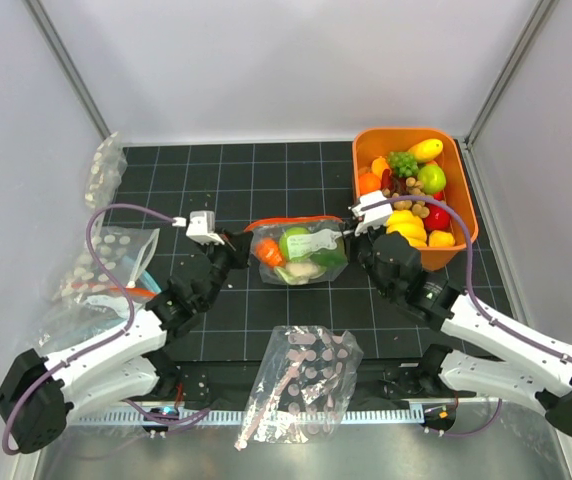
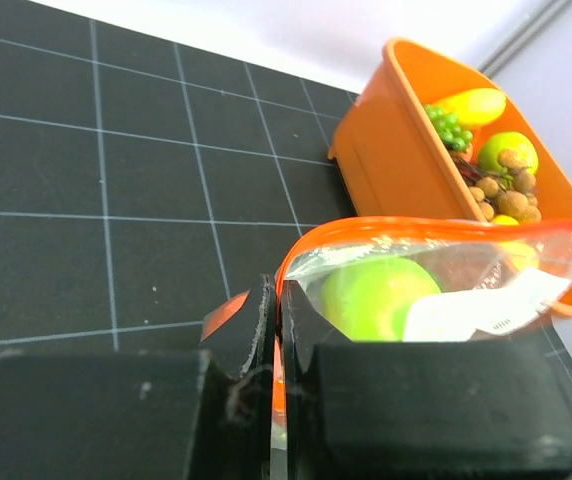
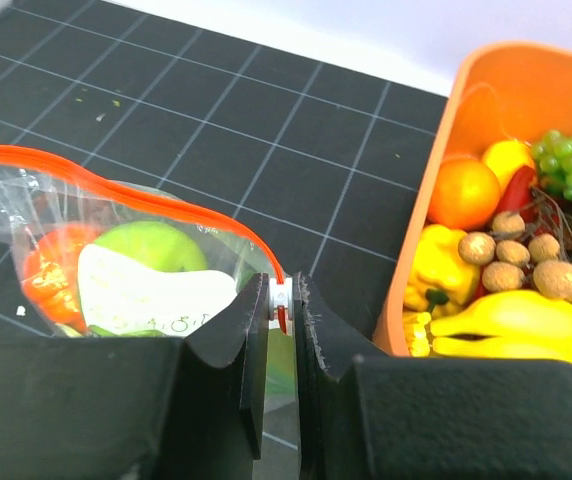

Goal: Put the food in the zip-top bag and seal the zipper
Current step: Place the zipper food storage bag at the center of the board.

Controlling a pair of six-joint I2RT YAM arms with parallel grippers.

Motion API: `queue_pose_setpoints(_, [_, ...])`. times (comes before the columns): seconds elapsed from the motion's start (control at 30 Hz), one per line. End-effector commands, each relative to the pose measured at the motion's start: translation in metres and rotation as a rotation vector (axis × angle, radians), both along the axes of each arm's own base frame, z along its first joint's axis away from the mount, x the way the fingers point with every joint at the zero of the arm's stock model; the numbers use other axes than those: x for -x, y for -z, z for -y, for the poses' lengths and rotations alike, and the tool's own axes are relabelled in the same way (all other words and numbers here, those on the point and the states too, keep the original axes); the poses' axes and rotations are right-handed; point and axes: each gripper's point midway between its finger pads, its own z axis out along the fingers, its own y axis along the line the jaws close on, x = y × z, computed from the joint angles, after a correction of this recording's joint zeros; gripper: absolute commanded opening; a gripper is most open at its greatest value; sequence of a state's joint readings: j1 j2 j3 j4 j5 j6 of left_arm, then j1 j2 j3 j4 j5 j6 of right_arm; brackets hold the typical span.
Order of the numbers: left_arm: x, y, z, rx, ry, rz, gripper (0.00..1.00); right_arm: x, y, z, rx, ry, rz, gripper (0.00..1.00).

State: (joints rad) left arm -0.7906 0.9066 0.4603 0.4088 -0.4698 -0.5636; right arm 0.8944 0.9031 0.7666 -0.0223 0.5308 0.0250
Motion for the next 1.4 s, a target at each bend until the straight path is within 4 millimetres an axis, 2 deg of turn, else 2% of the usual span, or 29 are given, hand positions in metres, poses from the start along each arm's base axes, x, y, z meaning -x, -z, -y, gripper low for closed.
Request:
queue_pose_setpoints(0.0, [-0.001,-0.036,0.013,0.058,0.057,0.100,0.05,-0.009,-0.019,0.007,-0.071,0.088,0.032,0.01])
queue_pose_setpoints(0.07, [0.001,-0.040,0.019,0.063,0.092,0.115,0.07,-0.012,-0.017,0.014,-0.074,0.135,0.035,0.01])
queue_pose_setpoints(0.1, [0.002,-0.041,0.021,0.064,0.107,0.123,0.14,-0.012,-0.018,0.018,-0.088,0.155,0.037,0.01])
queue_pose_setpoints(0.2, [0.004,-0.046,0.030,0.067,0.152,0.152,0.23,-0.014,-0.018,0.035,-0.144,0.252,0.048,0.01])
queue_pose_setpoints(0.27, [0.001,-0.045,0.032,0.049,0.152,0.163,0.23,-0.011,-0.018,0.039,-0.178,0.263,0.048,0.01])
queue_pose_setpoints(0.33, [-0.005,-0.046,0.029,0.039,0.119,0.173,0.17,-0.012,-0.014,0.041,-0.206,0.291,0.030,0.01])
queue_pose_setpoints(0.37, [-0.009,-0.038,0.030,0.016,0.104,0.164,0.13,-0.013,-0.018,0.044,-0.219,0.320,0.028,0.01])
queue_pose_setpoints(0.43, [-0.017,-0.038,0.028,0.013,0.071,0.173,0.13,-0.015,-0.014,0.062,-0.196,0.440,0.013,0.01])
queue_pose_setpoints(0.47, [-0.021,-0.031,0.035,0.000,0.082,0.158,0.11,-0.017,-0.013,0.064,-0.184,0.471,0.012,0.01])
queue_pose_setpoints(0.5, [-0.018,-0.033,0.048,0.000,0.146,0.166,0.11,-0.017,-0.012,0.072,-0.172,0.519,0.021,0.01])
queue_pose_setpoints(0.57, [-0.015,-0.033,0.067,-0.005,0.237,0.167,0.14,-0.018,-0.009,0.075,-0.188,0.545,0.025,0.01])
queue_pose_setpoints(0.63, [-0.016,-0.034,0.085,-0.024,0.311,0.158,0.26,-0.018,-0.008,0.072,-0.207,0.528,0.016,0.01])
queue_pose_setpoints(0.67, [-0.020,-0.032,0.088,-0.039,0.308,0.150,0.36,-0.018,-0.008,0.071,-0.228,0.529,0.013,0.01])
queue_pose_setpoints(0.73, [-0.034,-0.025,0.091,-0.085,0.274,0.122,0.47,-0.017,-0.008,0.076,-0.233,0.557,0.016,0.01])
queue_pose_setpoints(0.77, [-0.037,-0.022,0.094,-0.101,0.270,0.117,0.66,-0.017,-0.008,0.078,-0.232,0.575,0.019,0.01])
queue_pose_setpoints(0.8, [-0.042,-0.019,0.099,-0.112,0.277,0.111,0.79,-0.018,-0.006,0.081,-0.217,0.594,0.018,0.06])
queue_pose_setpoints(0.83, [-0.043,-0.016,0.104,-0.120,0.294,0.108,0.88,-0.017,-0.007,0.086,-0.214,0.629,0.028,0.08])
queue_pose_setpoints(0.87, [-0.043,-0.015,0.107,-0.122,0.303,0.098,0.99,-0.017,-0.007,0.088,-0.224,0.641,0.029,0.21])
queue_pose_setpoints(0.9, [-0.044,-0.017,0.107,-0.118,0.300,0.091,1.00,-0.018,-0.006,0.088,-0.226,0.644,0.027,0.29])
queue_pose_setpoints(0.93, [-0.043,-0.022,0.101,-0.093,0.274,0.076,1.00,-0.019,-0.005,0.087,-0.224,0.634,0.022,0.31])
queue_pose_setpoints(0.97, [-0.042,-0.025,0.096,-0.084,0.255,0.079,1.00,-0.020,-0.006,0.088,-0.234,0.636,0.021,0.51])
queue_pose_setpoints(1.0, [-0.040,-0.031,0.089,-0.073,0.231,0.089,1.00,-0.019,-0.006,0.089,-0.231,0.638,0.020,0.64])
queue_pose_setpoints(1.07, [-0.035,-0.044,0.056,-0.063,0.121,0.110,1.00,-0.018,-0.011,0.090,-0.234,0.635,0.023,0.94])
queue_pose_setpoints(1.1, [-0.032,-0.044,0.045,-0.070,0.084,0.099,1.00,-0.018,-0.012,0.092,-0.223,0.635,0.026,0.99])
queue_pose_setpoints(1.13, [-0.023,-0.055,0.027,-0.032,0.042,0.113,1.00,-0.016,-0.018,0.094,-0.235,0.630,0.034,1.00])
queue_pose_setpoints(1.17, [-0.024,-0.057,0.006,-0.015,-0.056,0.099,1.00,-0.015,-0.022,0.094,-0.245,0.626,0.040,0.99])
queue_pose_setpoints(1.23, [-0.016,-0.049,-0.018,-0.018,-0.132,0.067,1.00,-0.011,-0.029,0.099,-0.280,0.623,0.054,0.99])
queue_pose_setpoints(1.27, [-0.008,-0.063,-0.032,0.031,-0.160,0.091,1.00,-0.010,-0.031,0.099,-0.293,0.616,0.057,0.99])
queue_pose_setpoints(1.37, [0.007,-0.070,-0.068,0.145,-0.274,0.090,1.00,-0.007,-0.042,0.103,-0.367,0.630,0.070,1.00])
